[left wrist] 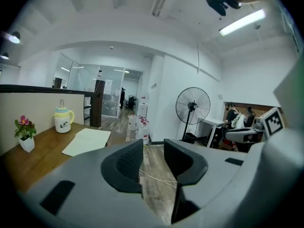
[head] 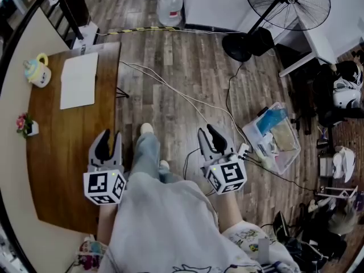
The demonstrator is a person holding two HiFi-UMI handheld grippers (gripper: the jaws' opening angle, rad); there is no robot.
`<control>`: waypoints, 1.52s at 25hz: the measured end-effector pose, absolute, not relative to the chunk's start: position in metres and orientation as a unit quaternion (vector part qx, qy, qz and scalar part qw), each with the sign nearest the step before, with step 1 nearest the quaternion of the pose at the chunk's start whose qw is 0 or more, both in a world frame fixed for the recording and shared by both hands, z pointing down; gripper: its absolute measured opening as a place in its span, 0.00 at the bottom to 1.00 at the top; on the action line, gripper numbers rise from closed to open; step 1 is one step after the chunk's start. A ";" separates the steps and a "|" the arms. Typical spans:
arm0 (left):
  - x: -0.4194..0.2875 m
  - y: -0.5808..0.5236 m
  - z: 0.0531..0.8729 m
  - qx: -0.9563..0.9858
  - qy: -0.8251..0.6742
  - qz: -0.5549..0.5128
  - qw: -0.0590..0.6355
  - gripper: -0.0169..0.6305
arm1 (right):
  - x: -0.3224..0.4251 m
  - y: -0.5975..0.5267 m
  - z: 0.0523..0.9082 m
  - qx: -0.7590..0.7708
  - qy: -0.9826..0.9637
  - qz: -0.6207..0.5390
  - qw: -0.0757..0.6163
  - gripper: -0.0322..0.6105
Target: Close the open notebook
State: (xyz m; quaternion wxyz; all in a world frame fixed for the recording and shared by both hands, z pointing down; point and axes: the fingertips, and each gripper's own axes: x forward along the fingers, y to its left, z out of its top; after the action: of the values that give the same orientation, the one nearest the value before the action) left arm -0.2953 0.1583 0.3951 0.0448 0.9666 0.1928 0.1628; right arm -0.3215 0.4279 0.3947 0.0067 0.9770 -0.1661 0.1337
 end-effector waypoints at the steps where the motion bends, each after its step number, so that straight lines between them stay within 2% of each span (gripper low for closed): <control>1: -0.288 0.158 0.396 0.966 0.194 0.164 0.046 0.21 | -0.315 0.428 0.396 0.977 -0.166 0.136 0.002 0.18; 9: -0.196 0.160 0.399 0.965 0.200 0.161 0.056 0.33 | -0.229 0.415 0.400 0.970 -0.194 0.148 -0.014 0.35; 21: -0.049 0.146 0.384 0.967 0.193 0.149 0.069 0.37 | -0.078 0.399 0.378 0.967 -0.210 0.143 -0.002 0.38; 29: -0.016 0.098 0.393 0.973 0.141 0.155 0.101 0.37 | -0.025 0.349 0.385 0.947 -0.268 0.178 0.020 0.39; 38: -0.027 0.031 0.407 0.976 0.059 0.157 0.136 0.37 | 0.012 0.263 0.382 0.911 -0.364 0.185 0.060 0.39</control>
State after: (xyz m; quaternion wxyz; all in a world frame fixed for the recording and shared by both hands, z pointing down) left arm -0.0271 0.0307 0.4065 0.1357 0.9765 0.0587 0.1570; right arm 0.0121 0.2627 0.3817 0.0596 0.9107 -0.3644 0.1854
